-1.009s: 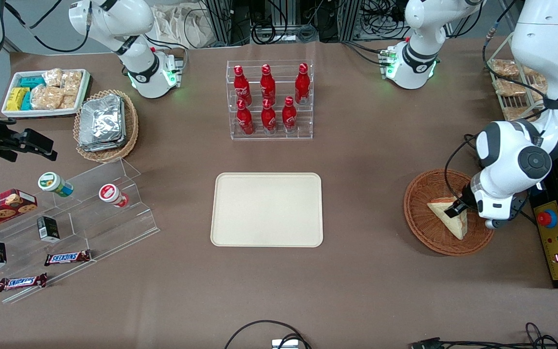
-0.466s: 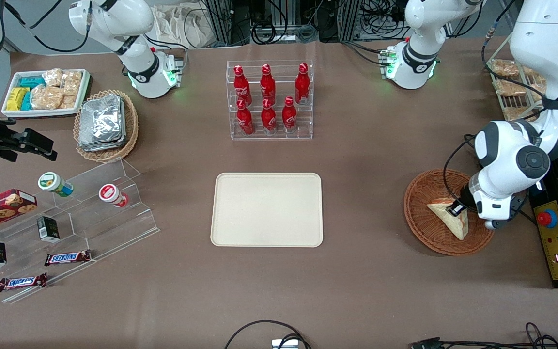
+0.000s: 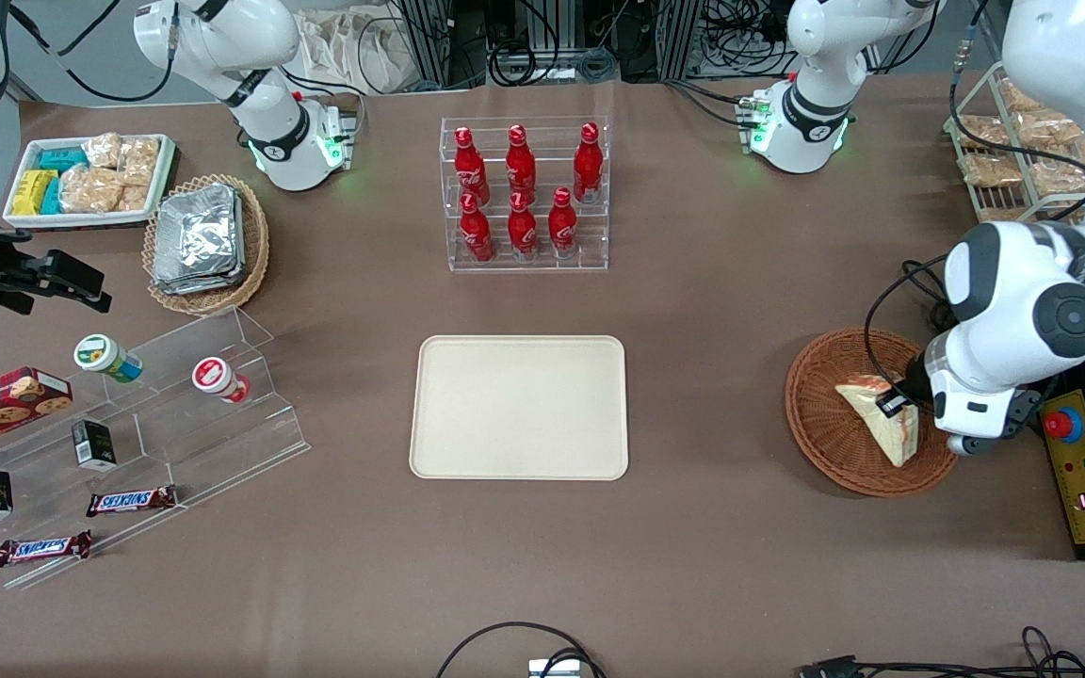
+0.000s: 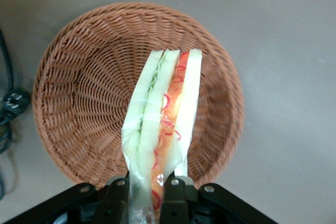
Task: Place sandwich from basket to tray
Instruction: 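Carry the held sandwich with the left gripper over to the cream tray, then lower the sandwich onto the tray and open the left gripper, then raise the open left gripper up away from the tray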
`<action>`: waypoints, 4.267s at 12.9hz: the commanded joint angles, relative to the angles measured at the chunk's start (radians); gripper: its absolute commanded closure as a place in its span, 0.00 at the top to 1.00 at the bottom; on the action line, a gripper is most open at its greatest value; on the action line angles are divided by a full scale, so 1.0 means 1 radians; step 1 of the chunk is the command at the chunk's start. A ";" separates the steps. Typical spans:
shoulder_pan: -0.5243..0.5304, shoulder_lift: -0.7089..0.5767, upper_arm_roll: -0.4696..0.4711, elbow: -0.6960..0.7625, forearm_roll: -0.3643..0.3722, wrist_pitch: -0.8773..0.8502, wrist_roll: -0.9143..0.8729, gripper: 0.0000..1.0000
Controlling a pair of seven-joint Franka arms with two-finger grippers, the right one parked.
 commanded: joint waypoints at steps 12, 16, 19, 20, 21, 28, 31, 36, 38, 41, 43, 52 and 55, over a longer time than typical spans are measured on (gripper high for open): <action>-0.269 0.081 -0.203 0.272 0.068 -0.314 0.013 0.10; -0.405 0.265 -0.201 0.313 0.117 -0.141 -0.208 0.10; -0.473 0.378 -0.199 0.359 0.244 -0.107 -0.309 0.10; -0.479 0.398 -0.198 0.359 0.255 -0.080 -0.309 0.11; -0.479 0.417 -0.198 0.359 0.255 -0.043 -0.300 0.11; -0.520 0.527 -0.196 0.361 0.267 0.069 -0.295 0.11; -0.528 0.541 -0.196 0.359 0.339 0.074 -0.295 0.31; -0.525 0.503 -0.198 0.355 0.337 0.054 -0.312 1.00; -0.527 0.469 -0.207 0.350 0.332 0.001 -0.317 1.00; -0.522 0.347 -0.224 0.303 0.330 -0.126 -0.323 1.00; -0.454 0.217 -0.265 0.155 0.297 -0.130 -0.317 1.00; 0.082 -0.014 -0.690 -0.023 0.180 -0.254 -0.139 1.00; 0.076 -0.014 -0.684 -0.009 0.177 -0.250 -0.137 1.00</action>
